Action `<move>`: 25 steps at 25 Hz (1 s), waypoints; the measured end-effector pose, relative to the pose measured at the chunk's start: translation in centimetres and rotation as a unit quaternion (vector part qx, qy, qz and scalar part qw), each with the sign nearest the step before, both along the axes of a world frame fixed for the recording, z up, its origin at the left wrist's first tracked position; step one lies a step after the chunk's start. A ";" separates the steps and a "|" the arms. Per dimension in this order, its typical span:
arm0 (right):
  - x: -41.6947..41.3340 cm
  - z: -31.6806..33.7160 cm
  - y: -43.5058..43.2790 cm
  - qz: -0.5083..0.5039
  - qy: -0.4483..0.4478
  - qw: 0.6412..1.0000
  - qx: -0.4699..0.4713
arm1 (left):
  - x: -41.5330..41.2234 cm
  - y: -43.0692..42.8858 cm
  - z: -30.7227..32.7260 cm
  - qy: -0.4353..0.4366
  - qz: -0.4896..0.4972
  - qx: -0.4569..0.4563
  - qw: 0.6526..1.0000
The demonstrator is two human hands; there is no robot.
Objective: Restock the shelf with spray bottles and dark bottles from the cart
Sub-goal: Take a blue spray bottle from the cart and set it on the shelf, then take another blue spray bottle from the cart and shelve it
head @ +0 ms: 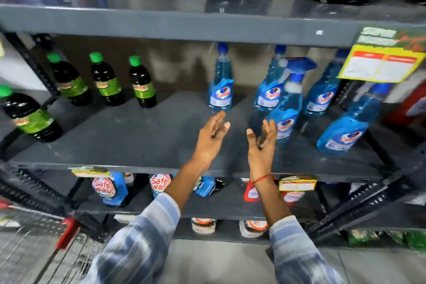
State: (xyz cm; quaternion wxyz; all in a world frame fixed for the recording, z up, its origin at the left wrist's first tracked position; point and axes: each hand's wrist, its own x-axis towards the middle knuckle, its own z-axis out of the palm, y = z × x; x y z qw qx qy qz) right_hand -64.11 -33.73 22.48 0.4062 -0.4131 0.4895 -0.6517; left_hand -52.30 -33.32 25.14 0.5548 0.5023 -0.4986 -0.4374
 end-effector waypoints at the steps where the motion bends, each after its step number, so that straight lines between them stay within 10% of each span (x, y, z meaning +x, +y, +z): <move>1: 2.7 0.5 1.0 0.034 -0.014 0.999 -0.004 | 2.7 1.5 0.3 0.017 0.027 -0.006 0.999; 14: 39.6 -5.4 17.8 0.504 0.051 0.861 0.049 | 35.2 26.2 -8.3 0.136 0.460 0.072 0.875; 25: 55.9 -20.6 33.2 0.700 0.227 0.603 0.310 | 47.6 46.2 -24.6 0.197 0.650 0.204 0.705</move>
